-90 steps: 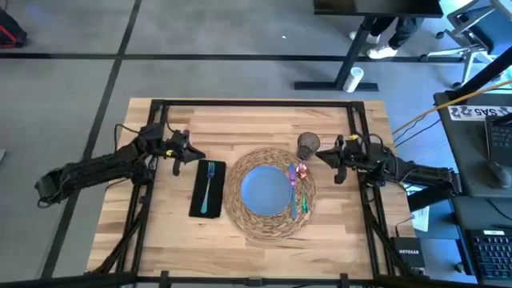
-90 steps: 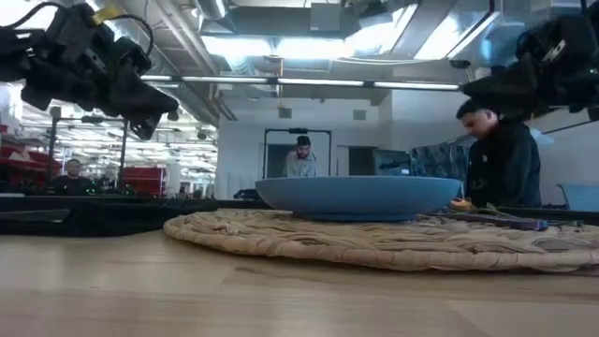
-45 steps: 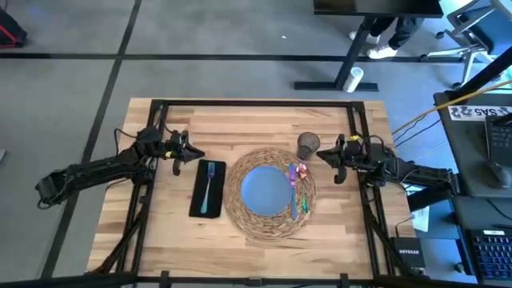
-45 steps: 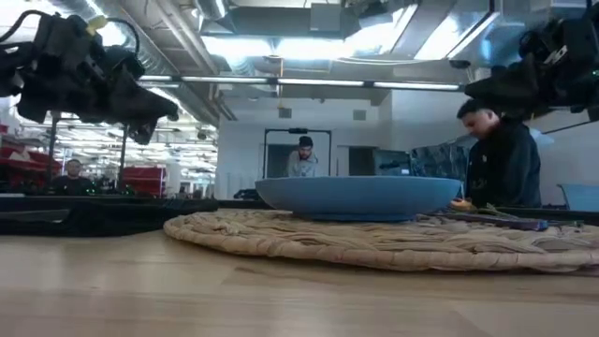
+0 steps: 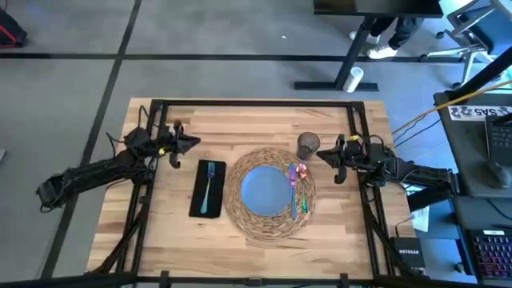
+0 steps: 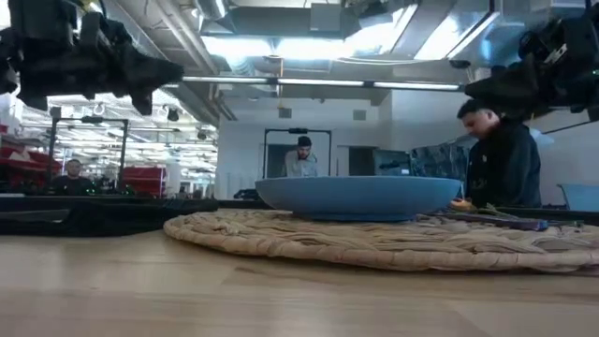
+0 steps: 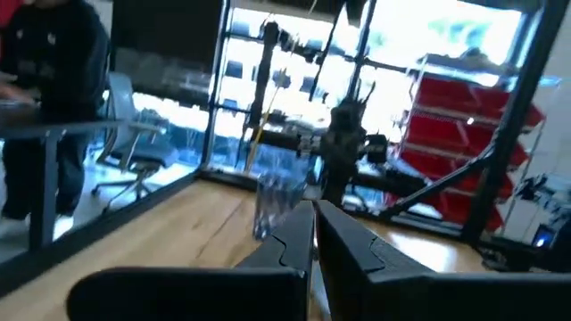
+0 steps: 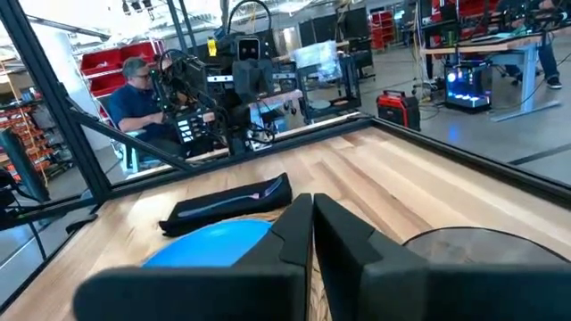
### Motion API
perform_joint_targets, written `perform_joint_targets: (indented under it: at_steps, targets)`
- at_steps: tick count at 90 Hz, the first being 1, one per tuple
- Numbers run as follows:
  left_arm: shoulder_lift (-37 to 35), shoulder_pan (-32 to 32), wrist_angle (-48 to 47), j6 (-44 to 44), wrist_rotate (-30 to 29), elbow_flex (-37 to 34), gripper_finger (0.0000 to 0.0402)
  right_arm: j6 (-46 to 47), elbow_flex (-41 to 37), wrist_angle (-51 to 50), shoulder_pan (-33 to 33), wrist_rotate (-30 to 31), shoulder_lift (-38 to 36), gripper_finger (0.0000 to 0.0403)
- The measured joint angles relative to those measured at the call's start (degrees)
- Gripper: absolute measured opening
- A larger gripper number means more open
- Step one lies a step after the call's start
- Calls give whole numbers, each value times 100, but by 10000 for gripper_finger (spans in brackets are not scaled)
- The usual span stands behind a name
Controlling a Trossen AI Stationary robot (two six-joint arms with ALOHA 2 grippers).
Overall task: Set table place
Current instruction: Return to Home Position
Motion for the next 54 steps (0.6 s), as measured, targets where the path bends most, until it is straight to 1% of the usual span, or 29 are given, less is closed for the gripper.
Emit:
perform_joint_targets:
  at_steps: [9, 17, 37, 49, 54]
  targets:
    - [-350, -40, -117, -91, -15, 0, 0, 0, 0, -1, 0, 0, 18, 0]
    - [-702, -49, -248, -101, -143, 0, 0, 0, 0, -1, 0, 1, 78, 0]
    - [-1721, -49, -1049, 35, -1027, 0, 0, 130, 0, -4, 0, 41, 324, 0]
    - [-2458, -49, -1556, 172, -1551, 0, 0, 145, 0, -4, 0, 39, 382, 0]
    - [-2461, -52, -1513, 213, -1641, 0, 0, 146, 0, -5, 0, 39, 380, 0]
